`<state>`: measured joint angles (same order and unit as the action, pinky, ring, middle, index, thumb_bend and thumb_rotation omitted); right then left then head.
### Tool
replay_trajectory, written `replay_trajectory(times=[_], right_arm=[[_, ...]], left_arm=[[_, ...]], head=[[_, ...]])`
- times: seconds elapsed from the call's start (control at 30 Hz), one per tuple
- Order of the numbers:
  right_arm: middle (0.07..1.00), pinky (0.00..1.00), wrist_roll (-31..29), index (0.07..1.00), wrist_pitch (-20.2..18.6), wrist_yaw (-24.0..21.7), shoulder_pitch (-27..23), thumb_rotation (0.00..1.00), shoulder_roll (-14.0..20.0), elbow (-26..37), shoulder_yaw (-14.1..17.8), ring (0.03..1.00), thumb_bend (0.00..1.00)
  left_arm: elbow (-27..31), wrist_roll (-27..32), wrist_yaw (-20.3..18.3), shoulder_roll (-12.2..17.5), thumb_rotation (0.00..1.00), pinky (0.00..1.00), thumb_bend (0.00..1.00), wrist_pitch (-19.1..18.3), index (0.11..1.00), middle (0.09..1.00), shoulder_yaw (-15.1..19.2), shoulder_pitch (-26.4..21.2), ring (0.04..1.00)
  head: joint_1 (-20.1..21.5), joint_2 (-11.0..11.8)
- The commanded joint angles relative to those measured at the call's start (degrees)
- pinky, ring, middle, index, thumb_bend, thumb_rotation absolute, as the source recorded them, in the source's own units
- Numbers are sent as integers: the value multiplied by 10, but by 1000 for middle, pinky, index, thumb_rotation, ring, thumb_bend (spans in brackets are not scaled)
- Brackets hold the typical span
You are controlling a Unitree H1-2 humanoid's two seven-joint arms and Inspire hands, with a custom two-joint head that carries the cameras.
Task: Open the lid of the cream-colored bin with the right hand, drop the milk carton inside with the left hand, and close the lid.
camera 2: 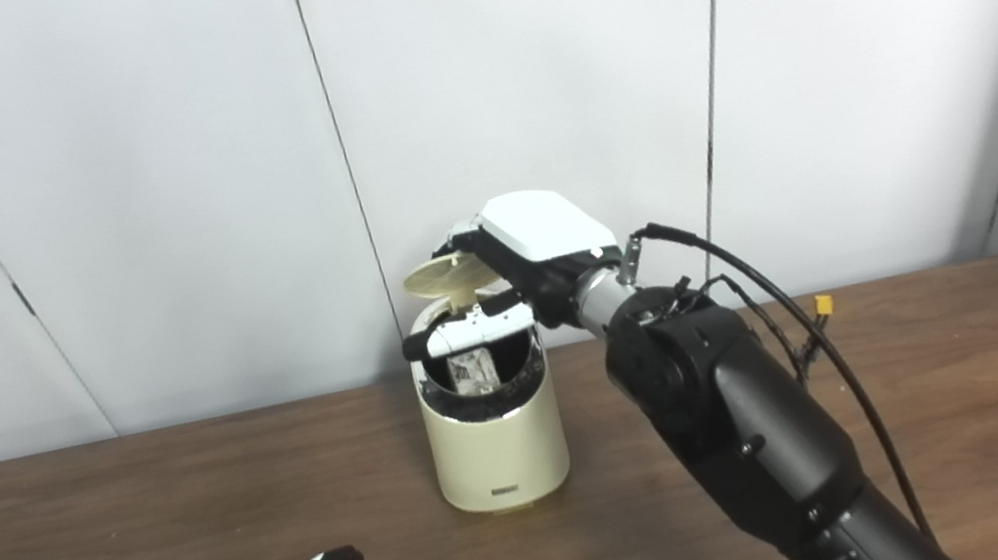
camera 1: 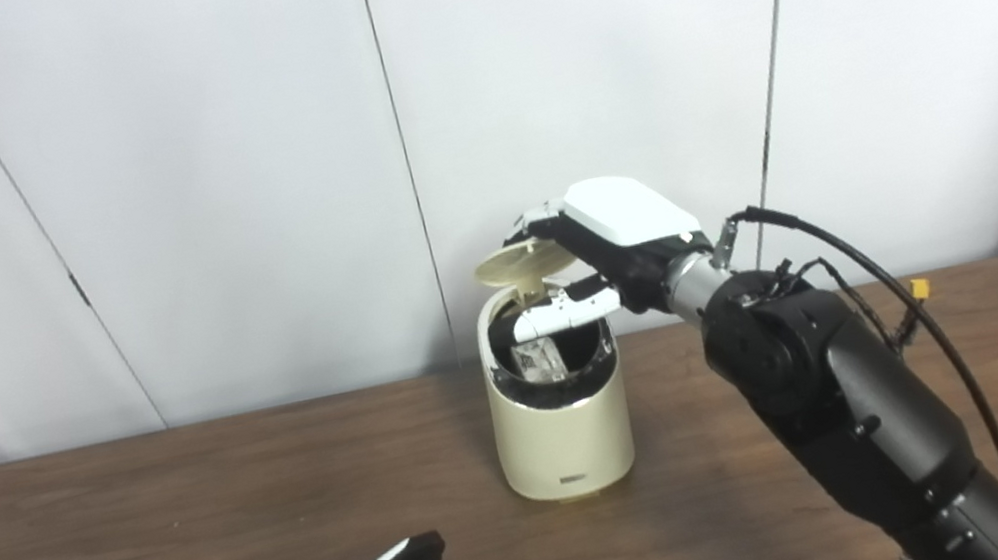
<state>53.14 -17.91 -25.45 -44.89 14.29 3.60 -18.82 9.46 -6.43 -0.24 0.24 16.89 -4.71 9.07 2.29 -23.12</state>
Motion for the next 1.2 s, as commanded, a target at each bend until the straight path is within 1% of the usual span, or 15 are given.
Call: replay_trajectory(times=[0.0, 0.13, 0.3, 0.43, 0.53, 0.57, 0.67, 0.8, 0.9, 0.97, 1.07, 1.17], right_arm=[[874, 960, 5, 738, 2, 6, -22, 896, 4, 22, 2, 887, 904], [832, 976, -5, 731, 7, 5, -14, 890, 7, 30, 3, 896, 890], [859, 940, -7, 729, 5, 3, -1, 887, 9, 42, 4, 863, 906], [823, 937, -12, 719, 13, 9, 10, 872, 13, 46, 5, 839, 904], [786, 961, -14, 719, 23, 11, 16, 884, 18, 49, 2, 854, 897], [759, 959, -15, 716, 27, 13, 17, 882, 19, 49, 2, 861, 888], [733, 954, -19, 712, 40, 19, 23, 880, 20, 49, 2, 870, 882], [731, 966, -22, 706, 42, 18, 31, 878, 19, 55, 2, 872, 884], [733, 969, -23, 703, 37, 12, 35, 866, 18, 61, 2, 873, 877], [734, 963, -21, 704, 36, 9, 37, 869, 19, 62, 1, 873, 876], [736, 952, -20, 706, 32, 3, 40, 871, 19, 66, 0, 872, 875], [737, 945, -19, 704, 34, 1, 43, 871, 20, 67, -1, 870, 873]], left_arm=[[-17, -2, 4, -1, 833, 774, 284, 13, 786, 784, 0, 9, 796], [-18, -1, 2, -1, 842, 768, 279, 16, 784, 784, -1, 7, 794], [-9, -7, 4, -6, 842, 767, 279, 10, 789, 785, -2, 6, 791], [-8, -9, 7, -10, 840, 762, 278, 13, 785, 780, -2, 5, 788], [-9, -16, 10, -11, 849, 762, 282, 15, 786, 777, -3, 2, 783], [-6, -20, 11, -11, 863, 761, 284, 12, 784, 775, -3, 2, 782], [-4, -24, 12, -11, 878, 757, 281, 12, 782, 769, -3, 1, 778], [-1, -18, 9, -11, 880, 752, 284, 11, 781, 769, -2, 1, 775], [6, -21, 9, -12, 878, 746, 279, 5, 779, 769, -3, 3, 773], [12, -25, 10, -13, 880, 738, 275, 0, 776, 765, -3, 5, 768], [12, -24, 9, -13, 876, 738, 262, 3, 774, 761, -3, 6, 764], [15, -24, 11, -16, 852, 741, 258, 2, 770, 758, -3, 7, 763]], head=[[1, -1], [0, -1], [0, -5], [-2, -6], [-3, -7], [-3, -7], [-3, -9], [-2, -11], [-2, -14], [-2, -16], [-3, -17], [-4, -20]])
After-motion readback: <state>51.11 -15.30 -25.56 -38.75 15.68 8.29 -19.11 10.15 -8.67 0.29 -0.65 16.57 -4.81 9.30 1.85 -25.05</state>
